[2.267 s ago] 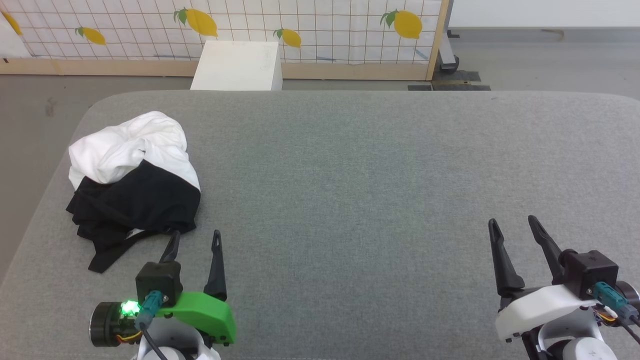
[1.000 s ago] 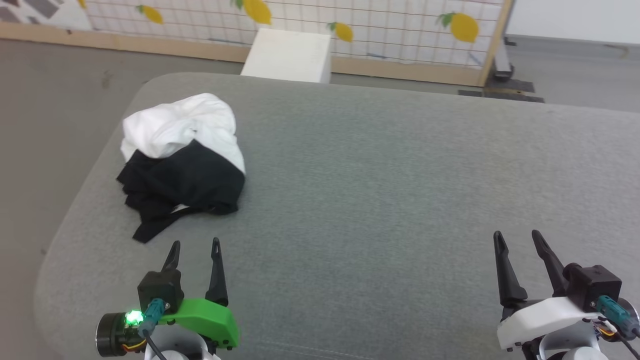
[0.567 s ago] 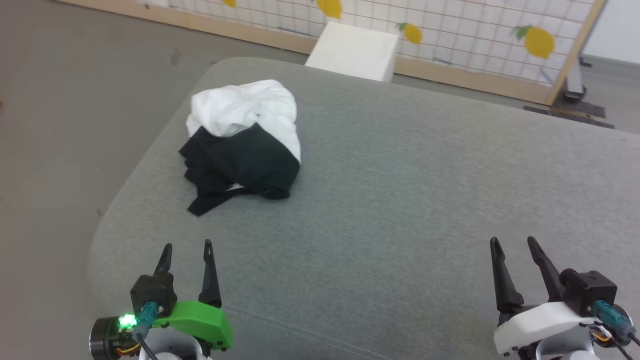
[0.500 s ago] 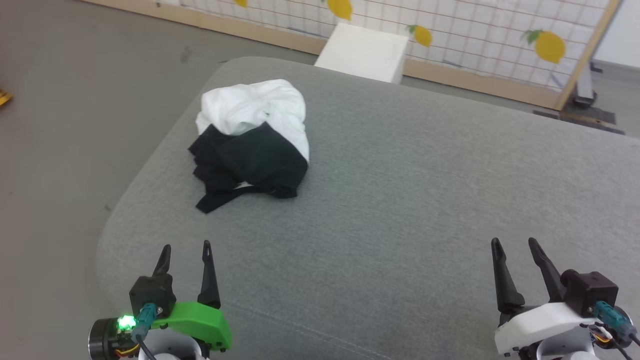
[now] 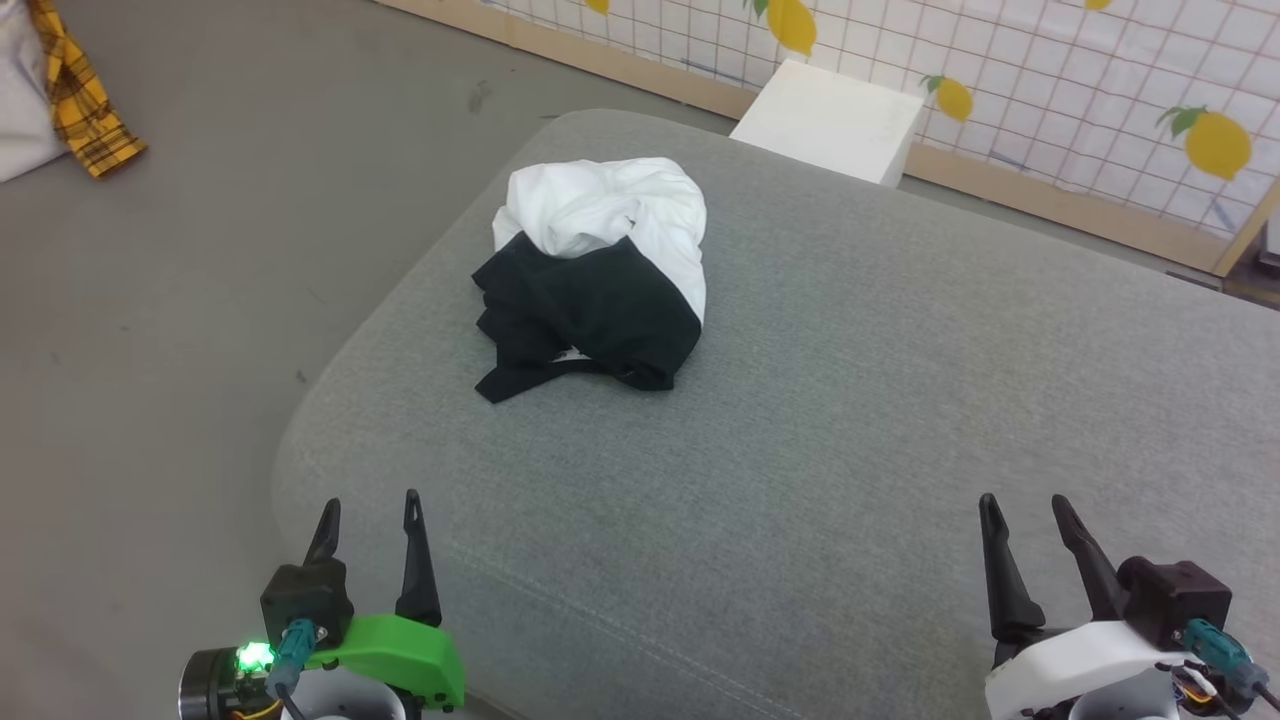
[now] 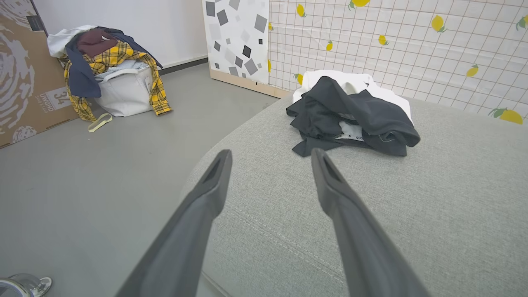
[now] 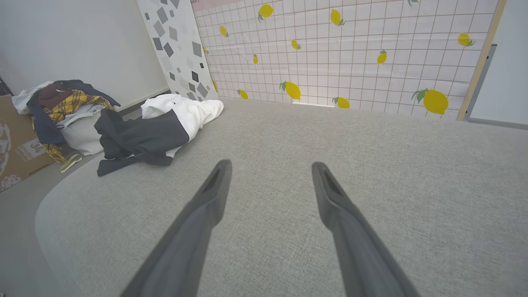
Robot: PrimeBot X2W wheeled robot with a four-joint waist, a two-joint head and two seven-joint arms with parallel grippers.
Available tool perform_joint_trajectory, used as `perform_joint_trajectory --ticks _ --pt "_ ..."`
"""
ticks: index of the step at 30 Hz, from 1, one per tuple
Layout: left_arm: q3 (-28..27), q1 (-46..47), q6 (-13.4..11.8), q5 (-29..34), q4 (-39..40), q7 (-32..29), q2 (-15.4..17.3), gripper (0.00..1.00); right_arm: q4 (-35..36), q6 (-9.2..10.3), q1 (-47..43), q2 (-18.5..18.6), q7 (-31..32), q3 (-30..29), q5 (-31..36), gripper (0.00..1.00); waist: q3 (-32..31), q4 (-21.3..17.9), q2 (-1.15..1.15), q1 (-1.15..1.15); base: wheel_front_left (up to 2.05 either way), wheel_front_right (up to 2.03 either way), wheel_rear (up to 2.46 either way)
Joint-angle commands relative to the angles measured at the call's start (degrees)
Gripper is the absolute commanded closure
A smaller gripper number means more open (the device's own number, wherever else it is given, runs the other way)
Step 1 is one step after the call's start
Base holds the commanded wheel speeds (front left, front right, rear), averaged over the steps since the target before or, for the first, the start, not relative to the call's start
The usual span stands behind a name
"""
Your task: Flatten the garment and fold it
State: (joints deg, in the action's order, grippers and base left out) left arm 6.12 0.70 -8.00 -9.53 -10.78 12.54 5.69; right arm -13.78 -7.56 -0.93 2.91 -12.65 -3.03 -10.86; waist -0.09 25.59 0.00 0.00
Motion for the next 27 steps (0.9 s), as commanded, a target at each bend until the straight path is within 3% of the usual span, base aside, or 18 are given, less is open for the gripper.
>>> perform_joint_trajectory --ticks 1,17,27 --pt "0.2 -0.68 -0.65 -0.67 -0.41 0.61 0.56 0.0 -0.46 0.07 -0.6 -0.02 -0.53 0.16 -0.6 0.0 0.02 0.57 0.0 0.0 0.0 0.0 0.0" --pt "1.04 -0.87 -2.14 -3.16 -1.27 2.21 1.18 0.0 -1.82 0.08 -0.19 -0.03 -1.25 -0.34 -1.83 0.0 0.74 1.61 0.0 0.0 0.0 0.0 0.0" --pt "0.77 9.47 0.51 -5.25 -0.94 0.17 2.3 0.0 0.14 0.08 1.79 -0.03 0.25 -0.35 -1.01 0.0 3.8 -1.57 0.0 0.0 0.0 0.0 0.0"
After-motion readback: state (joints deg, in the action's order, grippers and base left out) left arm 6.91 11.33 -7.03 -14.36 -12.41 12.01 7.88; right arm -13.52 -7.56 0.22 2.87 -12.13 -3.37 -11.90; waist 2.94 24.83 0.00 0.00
